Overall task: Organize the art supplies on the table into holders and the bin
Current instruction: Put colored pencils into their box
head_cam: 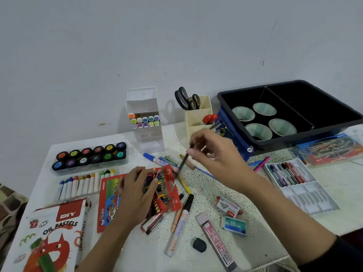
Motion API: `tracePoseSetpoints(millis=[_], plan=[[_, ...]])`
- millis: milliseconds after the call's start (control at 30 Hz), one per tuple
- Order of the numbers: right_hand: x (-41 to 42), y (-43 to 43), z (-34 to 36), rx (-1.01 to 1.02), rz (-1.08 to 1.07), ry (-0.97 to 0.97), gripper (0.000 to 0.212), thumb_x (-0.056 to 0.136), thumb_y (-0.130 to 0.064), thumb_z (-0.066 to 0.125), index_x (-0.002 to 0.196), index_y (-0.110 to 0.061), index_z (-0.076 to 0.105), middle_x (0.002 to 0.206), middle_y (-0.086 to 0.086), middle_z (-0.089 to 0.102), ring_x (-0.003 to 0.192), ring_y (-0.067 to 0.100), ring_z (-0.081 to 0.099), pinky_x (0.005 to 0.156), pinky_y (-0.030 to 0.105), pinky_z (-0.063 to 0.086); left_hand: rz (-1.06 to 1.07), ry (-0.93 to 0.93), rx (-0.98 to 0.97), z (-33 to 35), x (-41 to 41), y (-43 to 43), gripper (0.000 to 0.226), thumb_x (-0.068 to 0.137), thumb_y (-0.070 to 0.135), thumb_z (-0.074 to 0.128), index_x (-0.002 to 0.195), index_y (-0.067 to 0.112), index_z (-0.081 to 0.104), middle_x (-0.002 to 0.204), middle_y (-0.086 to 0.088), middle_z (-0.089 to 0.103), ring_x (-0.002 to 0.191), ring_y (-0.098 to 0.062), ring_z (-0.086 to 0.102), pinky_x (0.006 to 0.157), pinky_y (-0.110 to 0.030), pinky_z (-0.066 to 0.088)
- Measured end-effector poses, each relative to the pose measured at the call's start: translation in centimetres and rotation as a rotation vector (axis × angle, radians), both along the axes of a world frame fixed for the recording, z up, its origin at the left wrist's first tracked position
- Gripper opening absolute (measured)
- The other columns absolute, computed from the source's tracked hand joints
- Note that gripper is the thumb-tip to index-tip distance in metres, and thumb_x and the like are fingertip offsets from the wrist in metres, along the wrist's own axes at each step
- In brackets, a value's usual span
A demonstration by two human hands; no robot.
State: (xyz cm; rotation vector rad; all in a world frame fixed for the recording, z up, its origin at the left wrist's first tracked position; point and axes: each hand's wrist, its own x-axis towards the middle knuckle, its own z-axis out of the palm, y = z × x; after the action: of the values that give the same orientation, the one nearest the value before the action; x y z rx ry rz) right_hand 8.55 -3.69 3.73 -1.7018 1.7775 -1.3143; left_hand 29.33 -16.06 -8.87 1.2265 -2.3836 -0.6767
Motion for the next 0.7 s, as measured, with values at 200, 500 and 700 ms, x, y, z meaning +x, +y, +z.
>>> tracePoseSetpoints(millis=[200,500,700], plan=[[1.1,-1.9,-4.6,0.117,-0.181,-0.654,0.004,0.099,0.001,0.053,0.097,0.0,0.055,0.079,0.015,0.068,0.067,0.026,0.062,0.063,0.034,0.053,-0.004,0.03,0.002,-0.2,0.2,-0.2,0.04,0.086,0.065,0.018,0.115,0.048,0.041,0.131,0.011,0.042,0.132,-0.007,0.032,0.116,-0.04,0.006],[-0.8,-0.3,-8.1,0.219,-0.376,-0.654,0.024,0.097,0.002,0.051,0.082,-0.003,0.07,0.06,0.005,0.052,0.055,0.014,0.042,0.049,0.02,0.032,-0.005,0.021,-0.032,-0.5,0.3,-0.3,0.058,0.086,0.065,0.016,0.125,0.036,0.049,0.132,0.016,0.036,0.133,-0.003,0.026,0.112,-0.033,0.003],[0.9,-1.0,-9.1,0.364,-0.213,-0.263,0.02,0.092,-0.008,0.065,0.083,-0.02,0.078,0.066,-0.002,0.066,0.051,0.005,0.047,0.048,0.02,0.036,0.0,0.02,-0.031,-0.4,0.2,-0.2,0.047,0.092,0.057,0.026,0.126,0.034,0.048,0.126,0.021,0.028,0.122,0.009,0.017,0.111,-0.031,0.003]])
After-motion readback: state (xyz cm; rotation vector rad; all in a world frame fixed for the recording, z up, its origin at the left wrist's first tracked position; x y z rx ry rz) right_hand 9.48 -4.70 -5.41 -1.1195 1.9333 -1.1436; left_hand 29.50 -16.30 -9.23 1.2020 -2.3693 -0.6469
